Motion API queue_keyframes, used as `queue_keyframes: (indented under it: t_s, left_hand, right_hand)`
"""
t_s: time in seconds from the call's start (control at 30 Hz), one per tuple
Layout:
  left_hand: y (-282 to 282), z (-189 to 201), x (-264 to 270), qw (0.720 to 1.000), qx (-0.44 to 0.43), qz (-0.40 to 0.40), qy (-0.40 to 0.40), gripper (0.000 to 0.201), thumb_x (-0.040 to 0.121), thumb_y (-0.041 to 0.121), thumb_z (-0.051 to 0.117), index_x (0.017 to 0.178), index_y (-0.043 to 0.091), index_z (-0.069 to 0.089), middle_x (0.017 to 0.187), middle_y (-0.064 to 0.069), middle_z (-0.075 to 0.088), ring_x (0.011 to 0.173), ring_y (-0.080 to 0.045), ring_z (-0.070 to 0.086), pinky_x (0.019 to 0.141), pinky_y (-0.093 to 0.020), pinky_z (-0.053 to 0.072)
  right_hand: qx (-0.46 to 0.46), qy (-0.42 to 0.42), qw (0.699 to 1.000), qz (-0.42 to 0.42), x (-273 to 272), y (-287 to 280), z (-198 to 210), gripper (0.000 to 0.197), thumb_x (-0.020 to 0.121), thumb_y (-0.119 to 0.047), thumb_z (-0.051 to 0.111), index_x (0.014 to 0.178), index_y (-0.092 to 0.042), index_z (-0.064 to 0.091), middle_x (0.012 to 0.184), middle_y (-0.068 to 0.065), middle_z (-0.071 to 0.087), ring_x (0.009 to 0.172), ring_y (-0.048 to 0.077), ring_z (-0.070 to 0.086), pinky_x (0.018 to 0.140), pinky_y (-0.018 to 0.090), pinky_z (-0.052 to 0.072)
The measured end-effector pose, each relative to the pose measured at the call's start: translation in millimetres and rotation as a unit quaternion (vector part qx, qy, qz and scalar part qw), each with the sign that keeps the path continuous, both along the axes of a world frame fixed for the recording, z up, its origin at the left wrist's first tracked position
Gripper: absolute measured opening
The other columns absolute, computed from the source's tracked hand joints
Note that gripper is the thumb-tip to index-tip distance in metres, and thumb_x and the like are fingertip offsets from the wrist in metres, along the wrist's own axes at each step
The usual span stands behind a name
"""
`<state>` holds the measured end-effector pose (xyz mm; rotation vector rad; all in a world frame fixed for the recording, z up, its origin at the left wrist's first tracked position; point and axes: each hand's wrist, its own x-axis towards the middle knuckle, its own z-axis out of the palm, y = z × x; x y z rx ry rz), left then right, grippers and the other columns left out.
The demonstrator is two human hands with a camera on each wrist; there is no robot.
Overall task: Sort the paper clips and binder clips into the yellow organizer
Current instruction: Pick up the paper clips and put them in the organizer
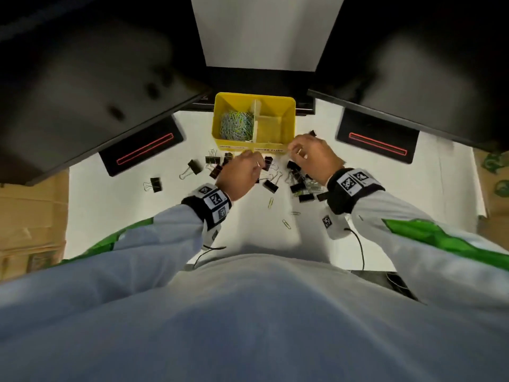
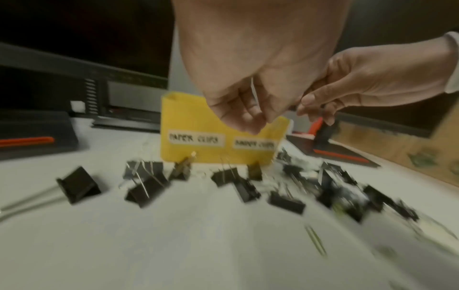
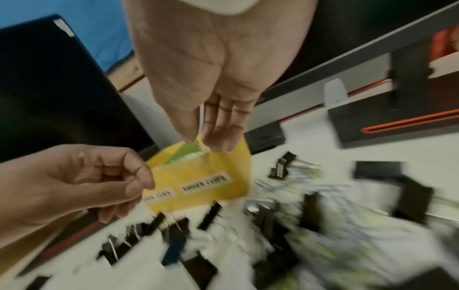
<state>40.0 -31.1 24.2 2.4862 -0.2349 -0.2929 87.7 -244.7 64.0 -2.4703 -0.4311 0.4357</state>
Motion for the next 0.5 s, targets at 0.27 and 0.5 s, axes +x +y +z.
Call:
queue_keyframes:
  t_s: [0.27,0.5]
  left_hand:
    - [-46.0,-34.5,-17.2,0.979,0.104,-0.166,0.059,0.032,0.096,0.008,0.045,0.124,0.015,0.059,0.117,-0.009,0.055,0.105,-0.025,0.056,0.083,-0.031,0.046]
    - [-87.4,-38.2,-10.0,0.959,0.178,-0.219,0.0,0.055,0.089,0.004,0.05,0.139,0.027,0.046,0.109,-0.014,0.052,0.097,-0.031,0.053,0.076,-0.041,0.044]
  right_hand:
    - [-0.167,0.057,0.978,0.108,-50.3,-63.6,-51.0,0.019,0.089,-0.022,0.06,0.107,-0.016,0.058,0.112,0.006,0.055,0.097,0.029,0.06,0.072,0.037,0.053]
    - [-0.214,0.051,0.963,0.157,-65.7,-62.6,-70.7,0.031,0.092,-0.017,0.055,0.121,-0.007,0.055,0.129,0.013,0.05,0.119,0.032,0.048,0.08,0.042,0.052]
